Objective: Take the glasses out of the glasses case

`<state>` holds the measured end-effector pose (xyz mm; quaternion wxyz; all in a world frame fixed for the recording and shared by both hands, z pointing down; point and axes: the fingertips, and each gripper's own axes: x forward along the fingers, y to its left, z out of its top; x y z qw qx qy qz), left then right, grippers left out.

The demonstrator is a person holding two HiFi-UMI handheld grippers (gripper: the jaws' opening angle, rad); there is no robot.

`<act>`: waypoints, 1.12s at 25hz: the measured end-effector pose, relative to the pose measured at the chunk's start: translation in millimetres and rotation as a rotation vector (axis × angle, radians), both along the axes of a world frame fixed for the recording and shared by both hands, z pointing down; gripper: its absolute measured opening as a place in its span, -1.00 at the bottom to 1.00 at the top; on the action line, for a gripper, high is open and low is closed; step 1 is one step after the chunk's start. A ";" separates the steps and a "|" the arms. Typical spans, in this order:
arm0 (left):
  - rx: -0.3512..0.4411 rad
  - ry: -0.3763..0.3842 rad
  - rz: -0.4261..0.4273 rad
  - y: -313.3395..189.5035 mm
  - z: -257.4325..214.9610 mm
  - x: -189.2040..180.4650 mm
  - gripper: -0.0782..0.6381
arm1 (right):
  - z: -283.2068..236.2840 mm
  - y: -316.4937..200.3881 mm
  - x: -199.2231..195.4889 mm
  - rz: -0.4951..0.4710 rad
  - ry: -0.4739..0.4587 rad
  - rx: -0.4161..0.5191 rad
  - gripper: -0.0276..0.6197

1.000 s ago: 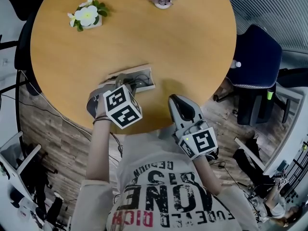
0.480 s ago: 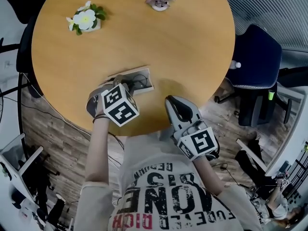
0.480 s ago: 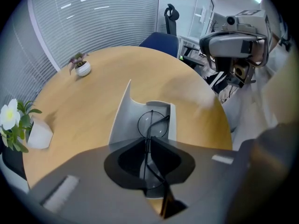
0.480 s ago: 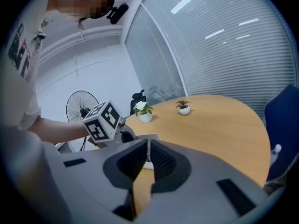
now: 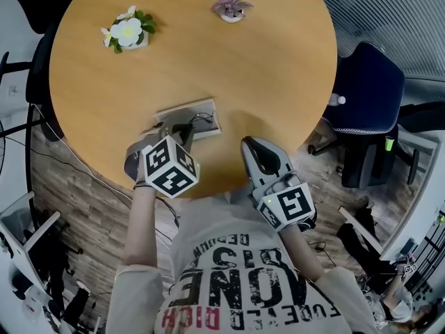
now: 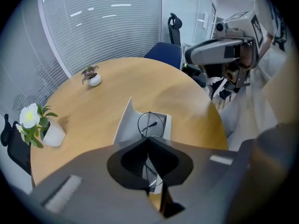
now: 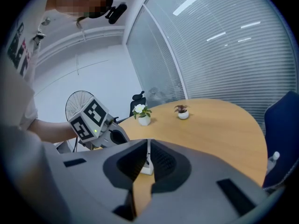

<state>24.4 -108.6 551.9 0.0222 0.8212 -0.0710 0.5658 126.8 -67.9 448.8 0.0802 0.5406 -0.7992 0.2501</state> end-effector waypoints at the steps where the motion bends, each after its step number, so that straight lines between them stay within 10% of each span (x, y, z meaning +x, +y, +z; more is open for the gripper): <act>1: 0.009 0.011 -0.010 -0.1 -4.2 0.4 -0.74 | -0.7 -1.0 0.0 -0.001 0.001 0.001 -0.82; 28: 0.198 0.267 -0.150 -3.8 -98.9 -21.4 -0.73 | -39.0 -10.9 -39.5 -0.018 0.063 0.093 -0.82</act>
